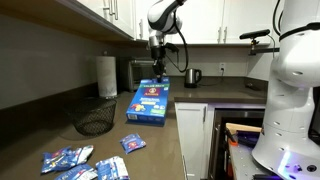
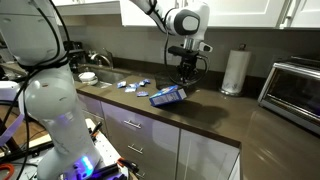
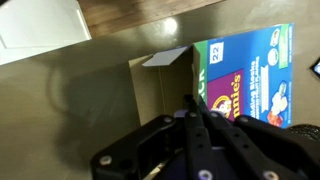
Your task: Move the blue box to the left and make it stand
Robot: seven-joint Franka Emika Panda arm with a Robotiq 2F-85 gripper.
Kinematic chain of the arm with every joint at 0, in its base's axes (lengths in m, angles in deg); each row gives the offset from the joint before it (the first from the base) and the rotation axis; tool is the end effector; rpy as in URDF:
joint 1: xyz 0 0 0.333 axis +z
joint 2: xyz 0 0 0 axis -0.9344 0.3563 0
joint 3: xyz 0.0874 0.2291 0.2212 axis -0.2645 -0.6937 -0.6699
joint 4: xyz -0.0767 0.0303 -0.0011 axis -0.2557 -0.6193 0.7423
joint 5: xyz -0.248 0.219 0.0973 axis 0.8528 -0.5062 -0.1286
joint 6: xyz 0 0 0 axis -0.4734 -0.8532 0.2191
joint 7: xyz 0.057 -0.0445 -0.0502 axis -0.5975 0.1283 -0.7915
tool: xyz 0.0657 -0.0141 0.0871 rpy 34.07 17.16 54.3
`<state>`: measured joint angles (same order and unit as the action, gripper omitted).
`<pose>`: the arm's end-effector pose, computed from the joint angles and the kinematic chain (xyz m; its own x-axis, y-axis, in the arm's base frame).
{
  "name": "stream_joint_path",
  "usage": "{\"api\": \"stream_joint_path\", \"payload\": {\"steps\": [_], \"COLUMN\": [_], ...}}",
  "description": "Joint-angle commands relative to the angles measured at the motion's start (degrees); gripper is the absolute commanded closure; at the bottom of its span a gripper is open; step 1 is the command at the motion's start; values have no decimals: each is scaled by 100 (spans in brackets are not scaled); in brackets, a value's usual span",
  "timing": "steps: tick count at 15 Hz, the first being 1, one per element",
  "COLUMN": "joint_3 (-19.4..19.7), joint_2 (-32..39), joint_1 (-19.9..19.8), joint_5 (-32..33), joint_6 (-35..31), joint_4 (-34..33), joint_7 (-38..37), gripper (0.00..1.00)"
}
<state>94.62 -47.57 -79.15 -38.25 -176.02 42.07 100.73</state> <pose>0.4741 -0.1302 0.4469 0.9956 0.0333 -0.0871 0.0272 -0.9972 -0.0693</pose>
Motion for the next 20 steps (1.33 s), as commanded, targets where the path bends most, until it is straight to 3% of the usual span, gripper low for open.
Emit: {"api": "stream_joint_path", "payload": {"steps": [1,20], "joint_3": [27,-261], "joint_2": [-451,-1050], "joint_1": [155,436], "joint_5": [414,2302], "joint_6": [-286,-875], "joint_4": [443,882], "joint_7": [-463,-2119], "gripper": [100,100]}}
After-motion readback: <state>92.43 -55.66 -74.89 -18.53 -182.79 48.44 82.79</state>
